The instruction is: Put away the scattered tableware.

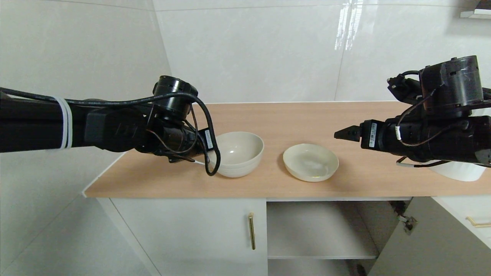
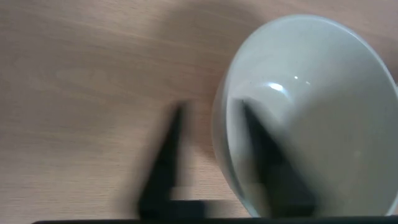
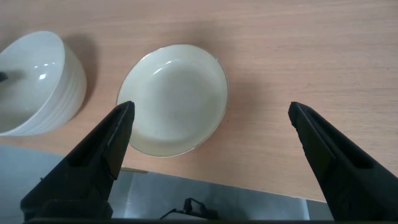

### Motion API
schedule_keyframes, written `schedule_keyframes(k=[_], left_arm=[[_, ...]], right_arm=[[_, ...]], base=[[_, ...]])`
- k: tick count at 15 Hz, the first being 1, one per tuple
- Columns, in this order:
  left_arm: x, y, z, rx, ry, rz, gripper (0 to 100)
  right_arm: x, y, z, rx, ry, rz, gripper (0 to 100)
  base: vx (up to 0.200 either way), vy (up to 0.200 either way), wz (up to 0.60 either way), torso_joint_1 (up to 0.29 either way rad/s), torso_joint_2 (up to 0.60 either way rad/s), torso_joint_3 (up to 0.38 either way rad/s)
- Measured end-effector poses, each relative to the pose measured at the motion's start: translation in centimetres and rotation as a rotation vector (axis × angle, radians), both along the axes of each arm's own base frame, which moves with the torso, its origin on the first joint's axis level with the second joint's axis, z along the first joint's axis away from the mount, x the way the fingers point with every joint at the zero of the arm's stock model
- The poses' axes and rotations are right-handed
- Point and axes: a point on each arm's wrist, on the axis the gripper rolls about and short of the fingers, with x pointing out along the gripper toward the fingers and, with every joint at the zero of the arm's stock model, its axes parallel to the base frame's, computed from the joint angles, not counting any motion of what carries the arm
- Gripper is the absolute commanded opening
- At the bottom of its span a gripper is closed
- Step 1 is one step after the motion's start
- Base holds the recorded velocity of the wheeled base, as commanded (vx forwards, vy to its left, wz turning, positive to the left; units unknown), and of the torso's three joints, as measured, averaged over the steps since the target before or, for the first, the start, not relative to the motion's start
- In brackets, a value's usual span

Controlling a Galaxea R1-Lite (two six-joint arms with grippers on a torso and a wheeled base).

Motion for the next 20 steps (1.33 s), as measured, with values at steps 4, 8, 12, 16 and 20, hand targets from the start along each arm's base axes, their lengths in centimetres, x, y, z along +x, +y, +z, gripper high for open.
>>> schedule_keyframes(k=[4, 8, 12, 16, 20], left_arm=[[-1.3, 0.5, 1.5, -0.008, -0.032, -0.008, 0], [-4.3, 1.4, 3.7, -0.008, -0.085, -0.051, 0], [-5.5, 1.8, 4.6, -0.017, -0.11, -0.06, 0], [-5.6, 1.7, 4.7, -0.017, -0.112, -0.062, 0], [-5.6, 1.7, 4.7, -0.017, -0.113, -0.061, 0]], right_arm=[[0.7, 0.3, -0.6, -0.024, 0.016, -0.026, 100], [2.7, 1.0, -2.3, -0.101, 0.065, -0.113, 100], [4.3, 2.1, -4.6, -0.155, 0.112, -0.142, 100], [5.3, 2.7, -6.1, -0.169, 0.139, -0.144, 100], [5.7, 3.0, -6.6, -0.164, 0.14, -0.143, 0]], base=[[0.0, 0.0, 0.0, 0.0, 0.0, 0.0], [0.0, 0.0, 0.0, 0.0, 0.0, 0.0], [0.0, 0.0, 0.0, 0.0, 0.0, 0.0], [0.0, 0.0, 0.0, 0.0, 0.0, 0.0], [0.0, 0.0, 0.0, 0.0, 0.0, 0.0]])
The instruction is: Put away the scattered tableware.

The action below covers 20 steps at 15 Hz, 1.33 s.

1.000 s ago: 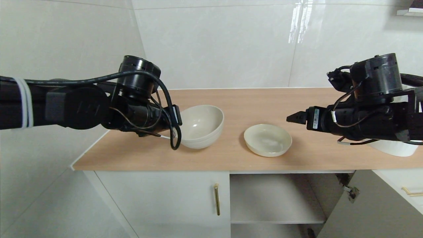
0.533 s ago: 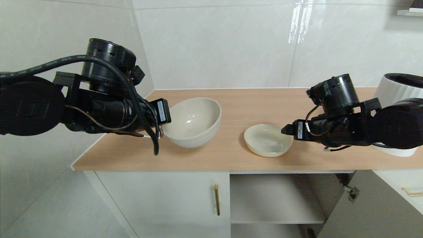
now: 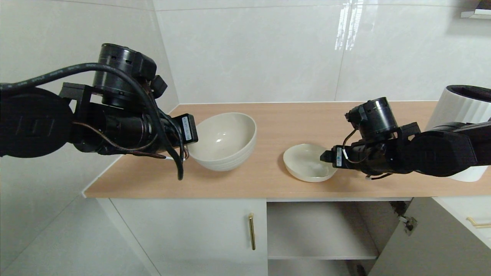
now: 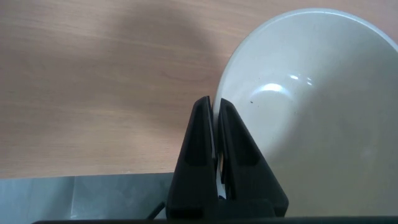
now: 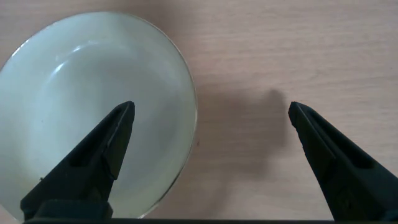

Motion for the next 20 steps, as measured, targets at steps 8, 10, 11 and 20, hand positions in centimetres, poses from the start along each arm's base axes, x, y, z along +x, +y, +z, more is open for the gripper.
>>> schedule_keyframes(k=[8, 10, 11, 20], left_arm=[[-0.1, 0.1, 0.1, -0.006, -0.003, 0.004, 0], [-0.2, 0.1, 0.2, -0.007, -0.002, 0.004, 0], [-0.3, 0.1, 0.0, -0.004, 0.002, 0.003, 0], [-3.4, 0.0, -2.8, 0.027, 0.064, -0.041, 0]], right_arm=[[0.1, 0.6, -0.4, 0.013, 0.013, 0.011, 0], [-0.4, 0.4, 0.4, 0.028, 0.001, 0.01, 0], [-0.9, 0.1, 1.2, 0.038, -0.001, 0.015, 0], [-7.6, -2.8, 6.9, 0.221, 0.075, 0.181, 0]], base=[[0.0, 0.0, 0.0, 0.0, 0.0, 0.0], [0.0, 0.0, 0.0, 0.0, 0.0, 0.0], [0.0, 0.0, 0.0, 0.0, 0.0, 0.0], [0.0, 0.0, 0.0, 0.0, 0.0, 0.0]])
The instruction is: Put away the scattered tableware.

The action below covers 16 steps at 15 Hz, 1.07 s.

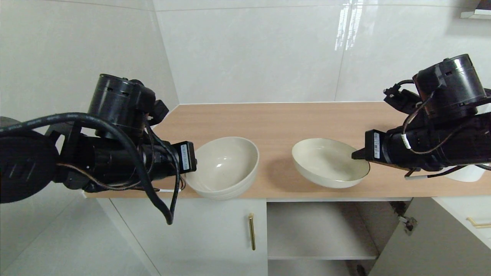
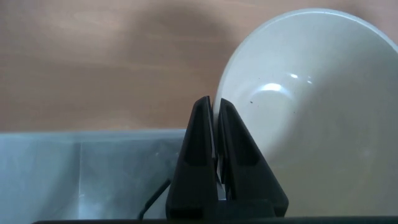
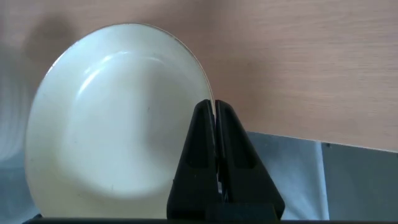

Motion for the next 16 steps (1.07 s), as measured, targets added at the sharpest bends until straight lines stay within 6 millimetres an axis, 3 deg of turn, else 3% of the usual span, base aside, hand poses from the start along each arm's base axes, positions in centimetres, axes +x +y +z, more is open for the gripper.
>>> schedule_keyframes(k=[8, 16], left_arm=[[-0.3, 0.1, -0.1, 0.0, 0.004, -0.002, 0], [-0.3, 0.0, -0.1, 0.001, 0.004, -0.002, 0]], right_arm=[[-2.5, -1.0, -0.8, -0.017, 0.021, 0.017, 0], [-2.2, -1.0, -2.0, -0.051, 0.03, 0.026, 0]], base=[[-0.175, 0.0, 0.0, -0.001, 0.0, 0.003], [0.0, 0.0, 0.0, 0.0, 0.0, 0.0]])
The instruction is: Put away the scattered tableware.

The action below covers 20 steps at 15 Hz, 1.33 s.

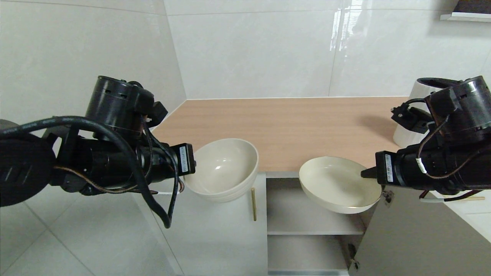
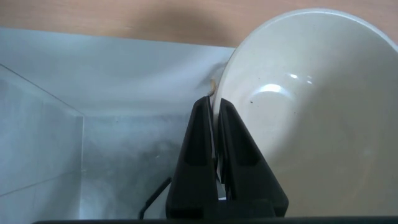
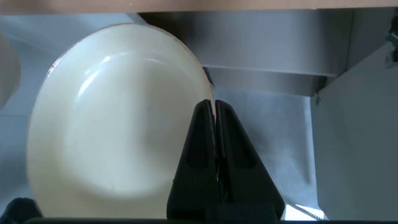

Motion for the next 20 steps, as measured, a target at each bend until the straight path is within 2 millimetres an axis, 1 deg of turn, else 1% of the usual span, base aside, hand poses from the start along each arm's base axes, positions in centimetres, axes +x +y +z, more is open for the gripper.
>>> schedule_keyframes(k=[2, 5, 14, 18, 20], left_arm=[[0.0, 0.0, 0.0, 0.0, 0.0, 0.0, 0], [0.0, 0.0, 0.0, 0.0, 0.001, 0.0, 0], [0.1, 0.0, -0.1, 0.003, 0.004, 0.001, 0], [0.1, -0.1, -0.1, 0.002, 0.003, 0.001, 0], [0.2, 0.0, 0.0, 0.002, 0.001, 0.005, 0]], right_arm=[[0.1, 0.0, -0.2, -0.004, 0.005, 0.0, 0], [0.2, 0.1, -0.4, -0.012, 0.012, -0.003, 0], [1.0, 0.5, -1.4, -0.04, 0.04, -0.012, 0], [1.4, 0.7, -1.9, -0.05, 0.055, -0.012, 0], [1.6, 0.8, -2.2, -0.056, 0.066, -0.012, 0]], base=[[0.0, 0.0, 0.0, -0.031, 0.07, 0.043], [0.0, 0.0, 0.0, -0.15, 0.38, 0.214], [0.0, 0.0, 0.0, -0.167, 0.46, 0.287], [0.0, 0.0, 0.0, -0.126, 0.44, 0.305], [0.0, 0.0, 0.0, -0.044, 0.17, 0.129]])
